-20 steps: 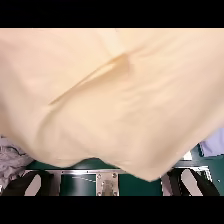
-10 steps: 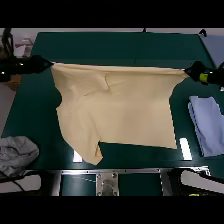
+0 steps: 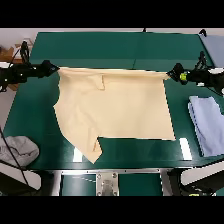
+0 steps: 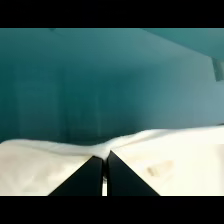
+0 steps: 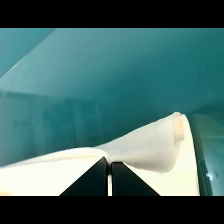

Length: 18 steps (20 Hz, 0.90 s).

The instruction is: Fold the shirts.

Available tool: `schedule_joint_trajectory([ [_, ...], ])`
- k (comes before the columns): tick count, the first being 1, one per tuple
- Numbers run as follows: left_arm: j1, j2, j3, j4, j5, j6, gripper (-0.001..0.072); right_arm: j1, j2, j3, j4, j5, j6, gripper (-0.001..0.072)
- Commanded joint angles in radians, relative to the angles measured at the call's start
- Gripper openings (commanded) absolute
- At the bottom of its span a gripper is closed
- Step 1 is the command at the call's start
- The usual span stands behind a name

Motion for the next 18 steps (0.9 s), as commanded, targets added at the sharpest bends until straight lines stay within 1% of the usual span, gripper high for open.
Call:
schedule_joint_trajectory([
  [1,0.000,-0.017,0.019,0.132,-0.123,-0.092,0.0022,-0.030,-0.021,0.056,-0.074,0.234,0.019,0.0016],
  [4,-0.001,-0.017,0.019,0.272,-0.234,-0.164,0.0022,-0.044,-0.021,0.053,-0.172,0.381,0.025,0.0016],
  [5,-0.001,-0.017,0.018,0.322,-0.261,-0.192,0.0022,-0.044,-0.021,0.048,-0.208,0.406,0.032,0.0016],
  [7,-0.001,-0.017,0.014,0.372,-0.287,-0.224,0.0022,-0.044,-0.021,0.024,-0.264,0.425,0.059,0.0016],
  [10,-0.001,-0.017,0.015,0.386,-0.311,-0.249,0.0022,-0.044,-0.022,-0.008,-0.332,0.438,0.080,0.0016],
  [18,-0.013,-0.018,0.014,0.394,-0.340,-0.298,0.0023,-0.037,-0.035,-0.023,-0.328,0.409,0.079,0.0026],
])
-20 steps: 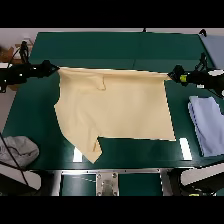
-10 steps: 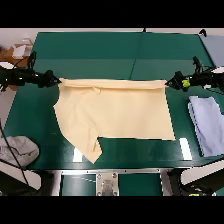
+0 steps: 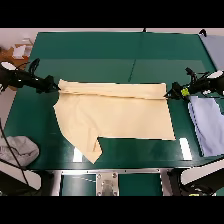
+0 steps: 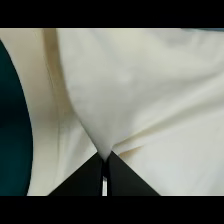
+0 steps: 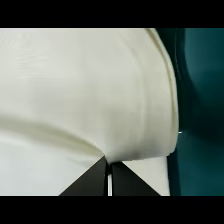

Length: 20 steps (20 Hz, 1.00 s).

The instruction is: Fold the shirts.

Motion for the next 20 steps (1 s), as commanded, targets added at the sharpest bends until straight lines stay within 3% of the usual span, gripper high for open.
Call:
schedule_joint_trajectory([
  [1,-0.020,-0.001,0.000,0.013,-0.026,-0.031,0.0023,0.013,-0.004,-0.003,-0.003,-0.019,0.002,0.0047],
  [3,-0.048,-0.001,0.000,0.035,-0.051,-0.069,0.0024,0.032,-0.004,-0.003,0.000,-0.022,0.002,0.0063],
  [4,-0.058,-0.001,0.000,0.062,-0.079,-0.103,0.0024,0.039,-0.004,-0.003,0.000,-0.022,0.002,0.0108],
  [5,-0.060,0.000,0.000,0.090,-0.127,-0.137,0.0159,0.042,-0.003,0.002,-0.001,-0.019,0.003,0.0222],
  [6,-0.051,0.002,0.000,0.116,-0.194,-0.180,0.0424,0.037,-0.002,0.012,-0.004,0.007,0.009,0.0276],
  [9,0.003,0.035,-0.007,0.126,-0.432,-0.217,0.0437,-0.024,0.040,0.044,-0.026,0.159,0.030,0.0278],
  [10,0.023,0.077,-0.036,0.132,-0.439,-0.233,0.0437,-0.053,0.069,0.039,-0.034,0.192,0.033,0.0278],
  [14,0.124,0.404,-0.359,0.162,-0.267,-0.202,0.0437,-0.201,0.323,-0.187,-0.053,0.199,0.021,0.0261],
  [20,0.131,0.816,-0.966,0.077,-0.057,-0.183,0.0439,-0.309,0.757,-0.794,-0.011,-0.109,0.055,0.0274],
])
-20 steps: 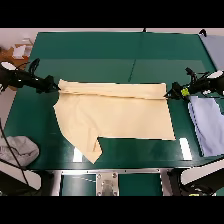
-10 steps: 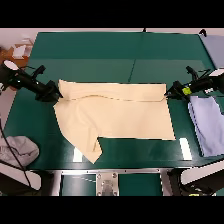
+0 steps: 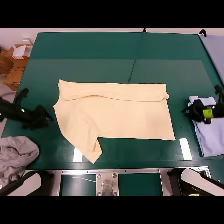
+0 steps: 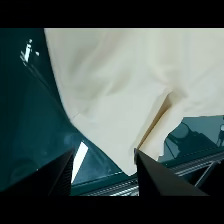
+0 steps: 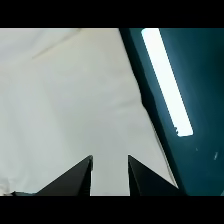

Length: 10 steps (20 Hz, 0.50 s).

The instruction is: Fold the shirts.

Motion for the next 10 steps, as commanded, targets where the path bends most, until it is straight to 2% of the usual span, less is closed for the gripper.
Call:
schedule_joint_trajectory([
  [1,0.010,0.208,-0.350,-0.113,0.136,0.021,0.0439,-0.038,0.196,-0.300,0.071,-0.161,0.011,0.0301],
  [4,0.010,0.254,-0.565,-0.286,0.233,0.114,0.0439,-0.037,0.212,-0.407,0.196,-0.196,-0.059,0.0311],
  [8,0.010,0.254,-0.700,-0.325,0.357,0.122,0.0438,-0.037,0.212,-0.424,0.240,-0.199,-0.087,0.0311],
  [10,0.010,0.254,-0.721,-0.403,0.391,0.163,0.0438,-0.037,0.212,-0.424,0.266,-0.199,-0.098,0.0311],
])
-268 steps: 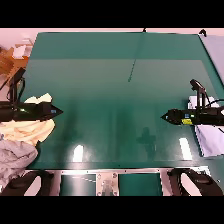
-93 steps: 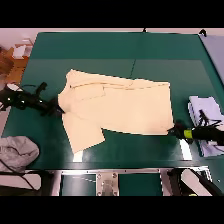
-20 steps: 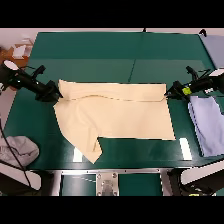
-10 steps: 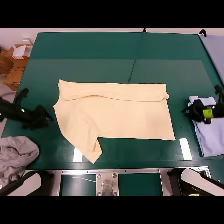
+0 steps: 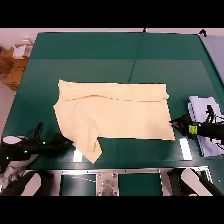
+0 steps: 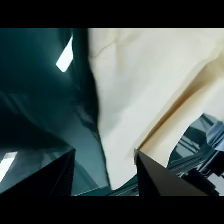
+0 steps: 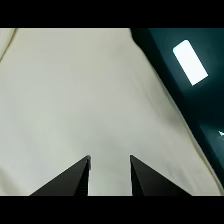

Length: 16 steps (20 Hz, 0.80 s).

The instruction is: Fold the shirts.

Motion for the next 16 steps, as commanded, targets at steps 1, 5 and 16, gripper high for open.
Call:
schedule_joint_trajectory([
  [1,0.001,0.010,-0.087,-0.133,0.103,0.067,0.0438,-0.002,0.009,-0.023,0.059,-0.012,-0.024,0.0311],
  [5,0.001,0.010,-0.164,-0.312,0.137,0.179,0.0437,-0.002,0.009,-0.023,0.066,-0.016,-0.029,0.0311],
  [16,0.001,0.011,-0.106,-0.495,0.069,0.397,0.0021,-0.003,0.010,-0.022,0.055,0.047,0.001,0.0309],
])
